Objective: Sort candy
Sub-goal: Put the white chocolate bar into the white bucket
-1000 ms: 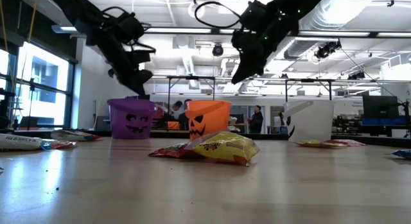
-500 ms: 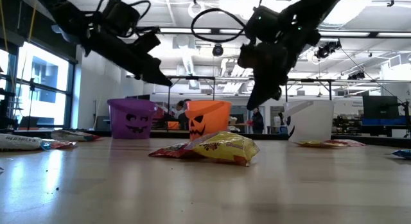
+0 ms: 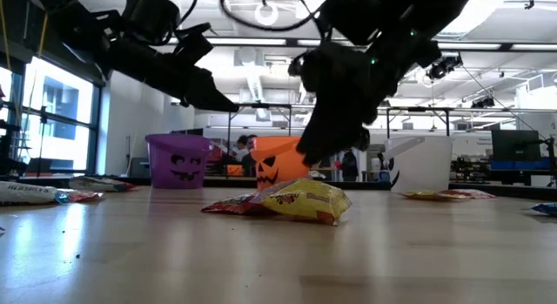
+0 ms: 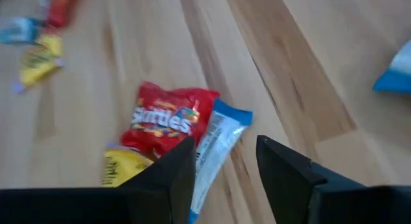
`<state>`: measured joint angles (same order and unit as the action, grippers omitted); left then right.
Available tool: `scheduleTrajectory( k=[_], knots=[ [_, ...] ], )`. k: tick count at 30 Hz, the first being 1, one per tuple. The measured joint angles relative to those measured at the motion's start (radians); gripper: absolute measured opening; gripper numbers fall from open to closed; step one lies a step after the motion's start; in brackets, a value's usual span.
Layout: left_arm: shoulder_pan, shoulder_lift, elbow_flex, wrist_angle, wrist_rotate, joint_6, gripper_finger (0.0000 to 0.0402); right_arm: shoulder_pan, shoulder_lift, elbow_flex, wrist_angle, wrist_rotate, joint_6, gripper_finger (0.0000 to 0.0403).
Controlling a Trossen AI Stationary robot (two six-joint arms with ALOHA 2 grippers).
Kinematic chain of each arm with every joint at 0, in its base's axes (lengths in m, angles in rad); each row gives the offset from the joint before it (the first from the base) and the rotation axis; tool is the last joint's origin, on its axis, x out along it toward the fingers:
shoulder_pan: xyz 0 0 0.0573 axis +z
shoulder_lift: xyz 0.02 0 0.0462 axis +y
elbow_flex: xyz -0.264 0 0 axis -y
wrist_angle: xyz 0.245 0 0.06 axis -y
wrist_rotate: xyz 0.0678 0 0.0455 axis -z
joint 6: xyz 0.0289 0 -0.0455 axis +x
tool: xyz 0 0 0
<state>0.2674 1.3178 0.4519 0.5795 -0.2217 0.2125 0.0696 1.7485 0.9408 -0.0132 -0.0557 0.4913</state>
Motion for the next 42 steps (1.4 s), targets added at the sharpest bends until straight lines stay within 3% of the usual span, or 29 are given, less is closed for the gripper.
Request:
scheduleTrajectory(
  k=[12,15,21,25,28,33,38,42],
  knots=[
    [-0.105,0.000,0.000,0.001,-0.106,-0.001,0.0000,0.062,0.136,0.048,-0.004,0.073,0.103,0.0152],
    [-0.137,0.000,0.000,0.002,-0.132,-0.016,0.0000,0.064,0.138,0.047,0.001,0.073,0.089,0.0122],
    [-0.195,0.000,0.000,0.001,-0.208,-0.025,0.0000,0.065,0.109,0.047,-0.002,0.063,0.027,0.0017],
    [-0.199,0.000,0.001,0.004,-0.217,-0.046,0.0000,0.037,0.025,0.047,-0.024,0.061,-0.017,0.0026],
    [-0.199,0.000,0.001,0.022,-0.204,-0.070,0.0000,-0.010,-0.069,0.047,-0.121,0.095,-0.066,0.0033],
    [-0.197,0.000,0.001,0.072,-0.167,-0.063,0.0000,-0.140,-0.272,0.047,-0.395,0.241,-0.150,0.0020],
    [-0.184,0.000,0.002,0.103,-0.152,-0.044,0.0000,-0.349,-0.463,0.047,-0.647,0.420,-0.187,0.0016],
    [-0.150,0.000,0.002,0.112,-0.095,-0.078,0.0000,-0.548,-0.538,0.047,-0.748,0.475,-0.246,0.0020]
  ],
)
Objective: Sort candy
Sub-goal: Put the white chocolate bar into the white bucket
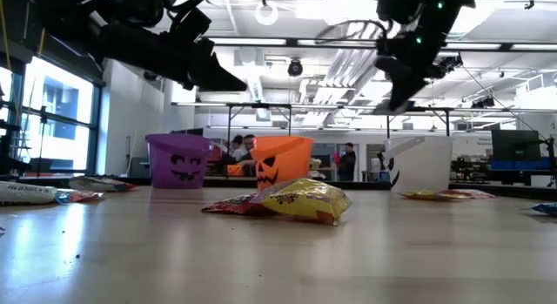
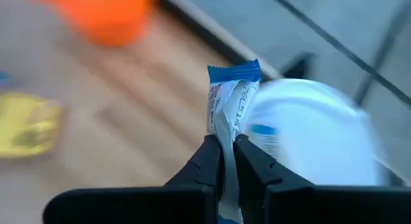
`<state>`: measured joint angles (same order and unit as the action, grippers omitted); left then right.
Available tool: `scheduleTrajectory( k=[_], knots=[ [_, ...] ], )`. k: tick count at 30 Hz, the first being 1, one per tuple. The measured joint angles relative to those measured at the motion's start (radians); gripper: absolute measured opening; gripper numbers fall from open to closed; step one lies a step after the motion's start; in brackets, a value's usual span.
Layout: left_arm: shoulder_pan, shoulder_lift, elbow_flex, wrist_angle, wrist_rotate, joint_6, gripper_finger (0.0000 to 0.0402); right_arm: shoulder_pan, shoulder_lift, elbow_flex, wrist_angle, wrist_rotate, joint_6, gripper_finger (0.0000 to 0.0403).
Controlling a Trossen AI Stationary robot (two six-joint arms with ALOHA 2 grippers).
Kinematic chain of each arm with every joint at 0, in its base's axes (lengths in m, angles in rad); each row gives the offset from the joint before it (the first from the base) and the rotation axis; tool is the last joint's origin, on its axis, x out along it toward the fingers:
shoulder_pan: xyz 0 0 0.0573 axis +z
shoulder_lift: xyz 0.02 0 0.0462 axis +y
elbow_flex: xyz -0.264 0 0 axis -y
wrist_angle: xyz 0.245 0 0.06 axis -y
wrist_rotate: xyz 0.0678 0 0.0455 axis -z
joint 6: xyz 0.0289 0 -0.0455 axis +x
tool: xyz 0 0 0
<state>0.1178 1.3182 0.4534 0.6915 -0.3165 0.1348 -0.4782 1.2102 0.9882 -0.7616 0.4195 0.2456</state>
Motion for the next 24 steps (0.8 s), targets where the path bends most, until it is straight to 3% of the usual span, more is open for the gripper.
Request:
scheduleTrajectory(
  k=[6,11,17,24],
  knots=[
    [0.086,0.000,0.000,0.003,0.091,-0.008,0.0000,-0.287,0.053,0.000,0.022,-0.106,-0.135,0.0020],
    [0.186,0.000,0.000,-0.010,0.165,-0.011,0.0000,-0.448,0.142,0.000,0.063,-0.233,-0.184,0.0020],
    [0.263,0.000,0.000,-0.013,0.264,-0.011,0.0000,-0.497,0.241,0.000,0.050,-0.281,-0.183,0.0030],
    [0.276,0.055,0.000,-0.005,0.284,0.005,0.0000,-0.455,0.234,0.000,0.040,-0.280,-0.175,0.0089]
  ],
)
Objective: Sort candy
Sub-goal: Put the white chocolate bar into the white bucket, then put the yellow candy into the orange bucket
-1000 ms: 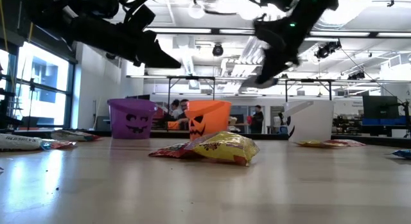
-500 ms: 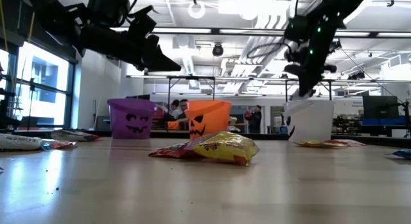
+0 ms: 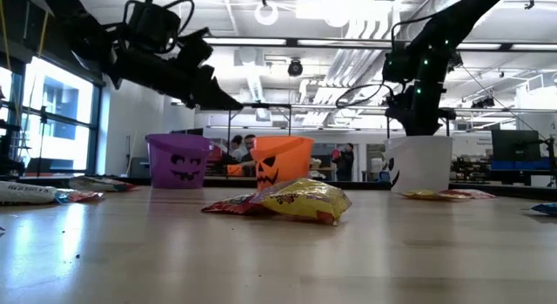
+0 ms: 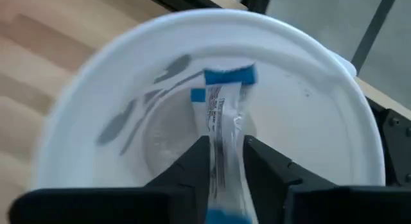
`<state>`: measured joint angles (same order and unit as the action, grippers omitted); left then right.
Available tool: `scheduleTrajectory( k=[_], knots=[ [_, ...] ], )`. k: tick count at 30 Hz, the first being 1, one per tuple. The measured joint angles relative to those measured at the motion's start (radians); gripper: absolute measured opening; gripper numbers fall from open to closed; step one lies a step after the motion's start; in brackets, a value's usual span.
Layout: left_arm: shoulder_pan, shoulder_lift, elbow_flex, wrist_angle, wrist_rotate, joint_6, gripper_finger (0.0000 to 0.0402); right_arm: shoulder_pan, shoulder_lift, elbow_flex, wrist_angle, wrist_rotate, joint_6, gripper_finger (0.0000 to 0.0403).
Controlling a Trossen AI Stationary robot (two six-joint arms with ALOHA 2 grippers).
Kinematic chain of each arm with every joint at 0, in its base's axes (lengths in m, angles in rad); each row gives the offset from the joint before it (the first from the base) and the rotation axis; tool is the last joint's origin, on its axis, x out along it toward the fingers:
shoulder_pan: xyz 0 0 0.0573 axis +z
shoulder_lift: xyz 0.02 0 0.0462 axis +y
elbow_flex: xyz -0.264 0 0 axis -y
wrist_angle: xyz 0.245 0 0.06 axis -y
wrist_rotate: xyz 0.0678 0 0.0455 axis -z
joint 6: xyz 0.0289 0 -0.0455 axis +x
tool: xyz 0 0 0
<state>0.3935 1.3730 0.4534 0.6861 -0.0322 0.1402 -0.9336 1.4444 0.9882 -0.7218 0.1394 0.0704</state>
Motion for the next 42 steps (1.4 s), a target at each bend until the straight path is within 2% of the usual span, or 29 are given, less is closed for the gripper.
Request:
scheduleTrajectory(
  k=[7,13,15,19,23,27,30,34,42],
  knots=[
    [-0.006,0.092,0.000,0.066,0.002,-0.001,0.0000,0.084,-0.116,0.000,-0.030,0.041,0.023,0.0149],
    [-0.022,0.119,0.000,0.106,0.024,-0.005,0.0000,0.226,-0.190,-0.006,0.007,0.036,-0.042,0.0173],
    [-0.031,0.119,0.000,0.106,0.028,-0.005,0.0000,0.286,-0.190,-0.032,0.059,0.016,-0.080,0.0174],
    [-0.053,0.118,0.000,0.132,0.028,0.007,0.0000,0.418,-0.190,-0.140,0.240,-0.090,-0.198,0.0174],
    [-0.070,0.118,0.000,0.135,0.024,0.029,0.0000,0.572,-0.187,-0.289,0.494,-0.079,-0.345,0.0174],
    [-0.073,0.118,0.000,0.128,0.021,0.029,0.0000,0.704,-0.150,-0.411,0.785,0.069,-0.433,0.0174],
    [-0.073,0.118,0.000,0.129,0.021,0.029,0.0000,0.761,-0.097,-0.445,0.897,0.149,-0.473,0.0174],
    [-0.073,0.118,0.000,0.128,0.021,0.029,0.0000,0.802,0.014,-0.420,0.936,0.153,-0.490,0.0174],
    [-0.073,0.118,0.000,0.121,0.021,0.019,0.0000,0.831,0.229,-0.275,0.923,0.146,-0.541,0.0174]
  ],
)
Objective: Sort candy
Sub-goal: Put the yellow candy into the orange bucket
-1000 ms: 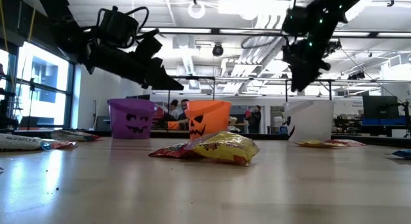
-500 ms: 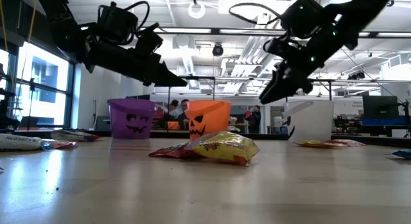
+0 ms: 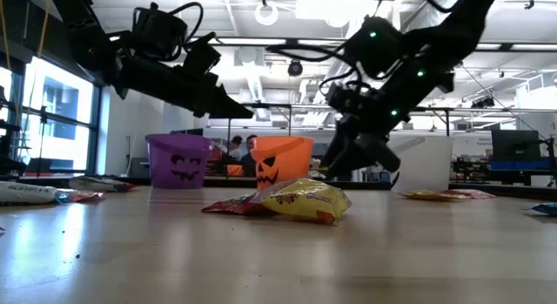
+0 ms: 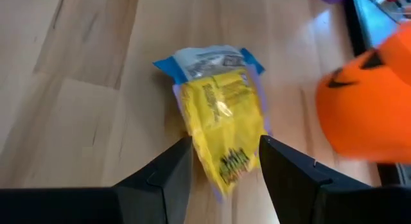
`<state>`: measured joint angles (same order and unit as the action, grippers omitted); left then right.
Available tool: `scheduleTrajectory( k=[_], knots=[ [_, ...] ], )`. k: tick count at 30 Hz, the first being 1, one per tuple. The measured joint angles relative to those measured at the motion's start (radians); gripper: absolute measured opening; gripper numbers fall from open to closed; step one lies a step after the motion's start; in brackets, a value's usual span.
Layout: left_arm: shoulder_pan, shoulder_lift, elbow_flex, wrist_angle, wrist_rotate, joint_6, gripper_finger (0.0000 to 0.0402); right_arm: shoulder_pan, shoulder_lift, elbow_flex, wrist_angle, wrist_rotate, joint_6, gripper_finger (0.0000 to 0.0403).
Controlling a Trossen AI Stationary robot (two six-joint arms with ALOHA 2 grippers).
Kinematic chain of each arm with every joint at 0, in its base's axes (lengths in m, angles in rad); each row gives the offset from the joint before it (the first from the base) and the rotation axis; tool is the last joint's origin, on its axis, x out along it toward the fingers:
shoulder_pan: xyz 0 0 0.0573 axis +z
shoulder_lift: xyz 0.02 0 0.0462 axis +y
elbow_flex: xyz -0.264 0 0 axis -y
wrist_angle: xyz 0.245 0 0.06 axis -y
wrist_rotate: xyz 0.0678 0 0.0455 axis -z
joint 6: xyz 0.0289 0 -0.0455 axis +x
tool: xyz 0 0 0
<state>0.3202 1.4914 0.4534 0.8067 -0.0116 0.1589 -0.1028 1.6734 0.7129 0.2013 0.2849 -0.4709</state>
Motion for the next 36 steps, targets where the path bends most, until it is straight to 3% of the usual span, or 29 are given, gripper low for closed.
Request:
scheduleTrajectory(
  k=[14,17,22,36],
  knots=[
    [0.000,0.000,0.000,-0.003,0.000,0.008,0.0000,-0.014,0.164,0.109,-0.020,-0.020,-0.087,0.0133],
    [0.000,0.000,0.000,-0.003,0.000,0.009,0.0000,-0.016,0.172,0.124,-0.027,-0.001,-0.088,0.0100],
    [0.000,0.000,0.000,-0.010,0.000,0.009,0.0000,-0.024,0.172,0.169,-0.051,0.031,-0.089,0.0012],
    [0.000,0.000,0.000,-0.025,0.000,0.011,0.0000,-0.115,0.019,0.370,-0.262,0.030,-0.098,0.0001]
  ],
)
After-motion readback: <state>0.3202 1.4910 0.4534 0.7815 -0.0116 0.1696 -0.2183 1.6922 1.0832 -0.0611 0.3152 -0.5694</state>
